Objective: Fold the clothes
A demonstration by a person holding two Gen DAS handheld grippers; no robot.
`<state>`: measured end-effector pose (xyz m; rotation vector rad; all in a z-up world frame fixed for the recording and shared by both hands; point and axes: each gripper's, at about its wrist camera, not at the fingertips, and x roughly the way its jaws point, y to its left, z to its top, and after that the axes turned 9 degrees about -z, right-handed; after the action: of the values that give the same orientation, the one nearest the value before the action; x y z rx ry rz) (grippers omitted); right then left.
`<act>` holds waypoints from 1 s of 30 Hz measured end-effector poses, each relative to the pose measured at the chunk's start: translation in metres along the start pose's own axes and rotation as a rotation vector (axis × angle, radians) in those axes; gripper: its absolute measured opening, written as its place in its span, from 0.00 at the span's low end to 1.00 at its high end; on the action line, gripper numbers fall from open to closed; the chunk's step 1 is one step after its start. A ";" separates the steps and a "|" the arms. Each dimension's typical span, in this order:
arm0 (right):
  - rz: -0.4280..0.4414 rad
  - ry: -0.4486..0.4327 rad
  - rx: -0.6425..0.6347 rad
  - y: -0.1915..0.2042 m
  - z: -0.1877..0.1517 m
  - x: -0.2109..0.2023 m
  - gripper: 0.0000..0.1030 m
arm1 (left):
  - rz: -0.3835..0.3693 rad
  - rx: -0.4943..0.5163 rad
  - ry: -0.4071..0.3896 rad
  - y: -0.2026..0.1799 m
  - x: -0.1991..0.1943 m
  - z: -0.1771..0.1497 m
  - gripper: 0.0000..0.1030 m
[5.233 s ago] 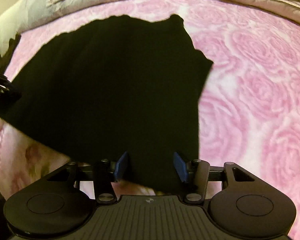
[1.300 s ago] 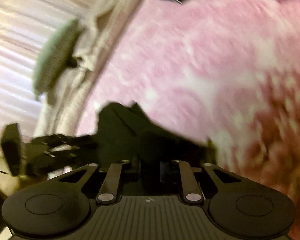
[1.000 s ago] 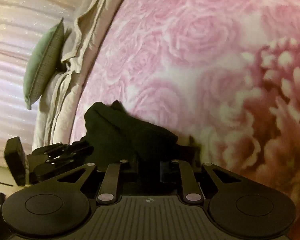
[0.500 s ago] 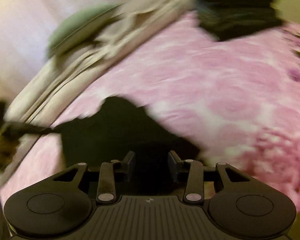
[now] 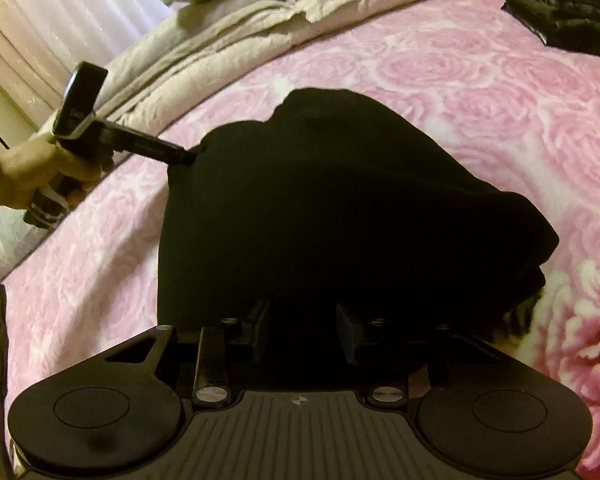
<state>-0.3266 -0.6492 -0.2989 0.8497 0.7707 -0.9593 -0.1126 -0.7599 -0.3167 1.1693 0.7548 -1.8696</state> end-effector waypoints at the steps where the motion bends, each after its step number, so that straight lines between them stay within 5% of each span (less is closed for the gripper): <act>1: -0.004 0.018 0.002 0.001 0.003 -0.001 0.39 | 0.003 0.006 0.006 -0.001 0.000 0.001 0.45; 13: -0.012 0.105 0.019 0.032 0.022 -0.022 0.39 | 0.010 0.047 0.044 -0.014 -0.029 0.007 0.35; 21: -0.043 0.128 -0.166 0.076 0.012 -0.027 0.40 | 0.022 0.102 0.034 -0.021 -0.041 0.004 0.35; 22: -0.059 0.128 -0.206 0.081 0.010 -0.028 0.57 | 0.031 0.139 0.024 -0.024 -0.044 0.000 0.38; 23: -0.075 0.122 -0.247 0.087 0.007 -0.030 0.85 | 0.041 0.190 0.013 -0.027 -0.048 -0.005 0.40; 30: -0.182 0.105 -0.671 0.132 -0.033 -0.012 0.88 | 0.109 0.650 -0.062 -0.062 -0.071 -0.070 0.72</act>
<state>-0.2168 -0.5736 -0.2698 0.2463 1.1859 -0.7407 -0.1161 -0.6499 -0.2755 1.4927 0.0253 -2.1106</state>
